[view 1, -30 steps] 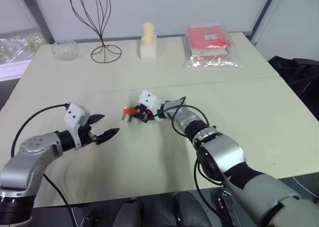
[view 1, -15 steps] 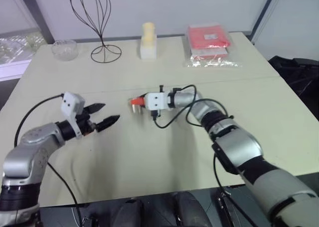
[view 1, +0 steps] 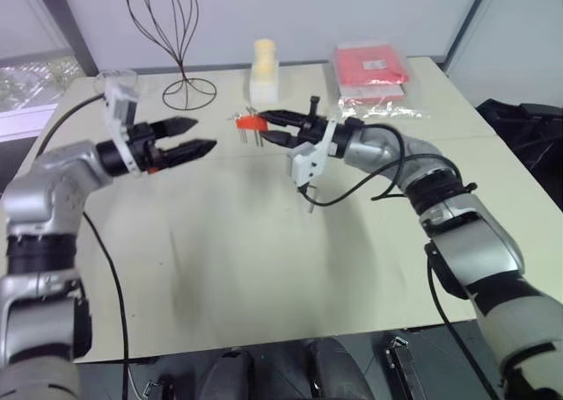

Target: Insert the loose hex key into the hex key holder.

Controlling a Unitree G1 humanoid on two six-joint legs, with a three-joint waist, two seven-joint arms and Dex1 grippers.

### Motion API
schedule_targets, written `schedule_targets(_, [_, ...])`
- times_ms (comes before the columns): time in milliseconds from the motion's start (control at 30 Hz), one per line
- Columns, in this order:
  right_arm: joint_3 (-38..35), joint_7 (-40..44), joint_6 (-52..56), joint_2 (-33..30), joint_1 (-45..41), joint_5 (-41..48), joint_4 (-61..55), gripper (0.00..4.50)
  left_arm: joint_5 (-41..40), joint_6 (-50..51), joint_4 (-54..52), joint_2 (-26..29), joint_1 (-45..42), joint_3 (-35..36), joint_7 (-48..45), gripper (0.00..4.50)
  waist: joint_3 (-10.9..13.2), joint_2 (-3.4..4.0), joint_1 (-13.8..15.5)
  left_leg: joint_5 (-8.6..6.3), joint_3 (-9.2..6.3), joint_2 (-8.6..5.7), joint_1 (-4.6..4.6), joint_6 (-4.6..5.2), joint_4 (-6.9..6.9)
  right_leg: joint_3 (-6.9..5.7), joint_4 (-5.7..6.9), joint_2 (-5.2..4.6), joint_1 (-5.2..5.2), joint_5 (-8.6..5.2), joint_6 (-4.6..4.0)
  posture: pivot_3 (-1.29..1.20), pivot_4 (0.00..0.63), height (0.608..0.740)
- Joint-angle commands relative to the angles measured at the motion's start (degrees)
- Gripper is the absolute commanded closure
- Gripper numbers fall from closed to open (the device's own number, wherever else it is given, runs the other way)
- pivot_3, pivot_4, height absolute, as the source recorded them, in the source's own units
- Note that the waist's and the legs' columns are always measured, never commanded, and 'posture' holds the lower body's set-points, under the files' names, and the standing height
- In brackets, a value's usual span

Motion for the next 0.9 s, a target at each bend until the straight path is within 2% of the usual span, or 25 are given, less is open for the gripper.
schedule_targets(33, [-1.17,-1.55,-0.39,-1.39,0.34,0.99,-3.77,3.56,2.66,-3.51,7.65,-1.63,-6.12,-2.26,-6.04,0.00,0.00,0.00,-0.28,0.00,0.01,0.00,0.00,0.00,-0.01,0.00,0.00,0.02,-0.01,0.00,0.00,0.00,0.150,0.740])
schedule_targets(300, [-1.78,-0.70,1.58,-2.81,1.81,2.65,-7.41,3.56,7.07,-8.02,19.50,-7.14,-15.58,-4.82,-14.09,0.00,0.00,0.00,-1.45,0.00,-0.01,0.02,0.00,0.01,-0.04,0.00,0.00,0.07,-0.05,0.00,0.00,0.00,0.150,0.740])
schedule_targets(900, [-1.46,2.29,4.19,-2.99,4.30,5.24,-12.36,3.56,10.10,-11.53,23.36,-11.44,-17.09,-3.57,-15.00,0.00,0.01,-0.01,-1.44,0.00,-0.01,0.03,-0.02,0.01,0.00,0.00,0.00,0.03,-0.05,0.00,0.01,0.00,0.150,0.740])
